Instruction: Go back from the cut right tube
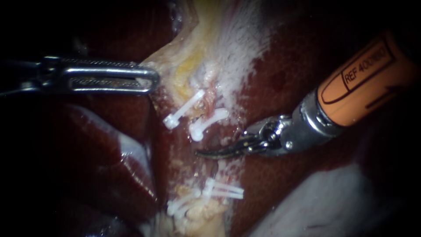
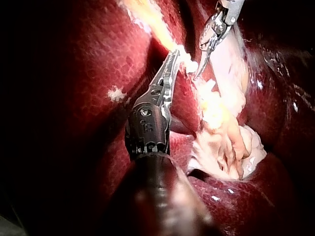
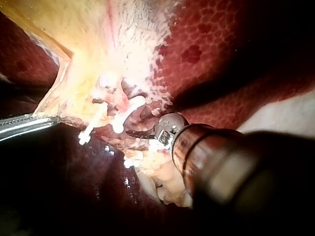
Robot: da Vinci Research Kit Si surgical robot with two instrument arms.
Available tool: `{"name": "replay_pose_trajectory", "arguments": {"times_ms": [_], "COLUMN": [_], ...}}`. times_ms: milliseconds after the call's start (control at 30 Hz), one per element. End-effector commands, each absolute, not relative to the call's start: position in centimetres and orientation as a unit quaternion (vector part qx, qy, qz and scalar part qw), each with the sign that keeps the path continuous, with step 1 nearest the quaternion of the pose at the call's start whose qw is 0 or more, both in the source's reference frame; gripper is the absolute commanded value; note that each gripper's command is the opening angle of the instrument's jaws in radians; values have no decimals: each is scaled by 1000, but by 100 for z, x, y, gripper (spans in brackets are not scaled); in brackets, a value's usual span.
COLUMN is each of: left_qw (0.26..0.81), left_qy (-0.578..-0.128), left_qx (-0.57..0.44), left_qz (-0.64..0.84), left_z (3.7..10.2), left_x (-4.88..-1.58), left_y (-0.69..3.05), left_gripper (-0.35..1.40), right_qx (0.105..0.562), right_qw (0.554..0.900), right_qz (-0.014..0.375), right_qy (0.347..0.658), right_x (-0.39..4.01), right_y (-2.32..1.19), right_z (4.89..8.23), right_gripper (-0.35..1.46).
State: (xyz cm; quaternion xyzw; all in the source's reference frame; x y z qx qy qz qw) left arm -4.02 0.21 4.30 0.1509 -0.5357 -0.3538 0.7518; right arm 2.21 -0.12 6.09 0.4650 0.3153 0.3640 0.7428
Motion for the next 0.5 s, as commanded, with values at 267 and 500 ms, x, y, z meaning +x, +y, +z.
{"name": "replay_pose_trajectory", "arguments": {"times_ms": [267,500], "left_qw": [752,752], "left_qy": [-536,-536], "left_qx": [151,151], "left_qz": [-354,-353], "left_z": [431,432], "left_x": [-401,-400], "left_y": [21,21], "left_gripper": [-25,-25], "right_qx": [464,463], "right_qw": [743,745], "right_qz": [362,359], "right_qy": [317,319], "right_x": [220,219], "right_y": [-12,-13], "right_z": [609,609], "right_gripper": [-1,17]}}
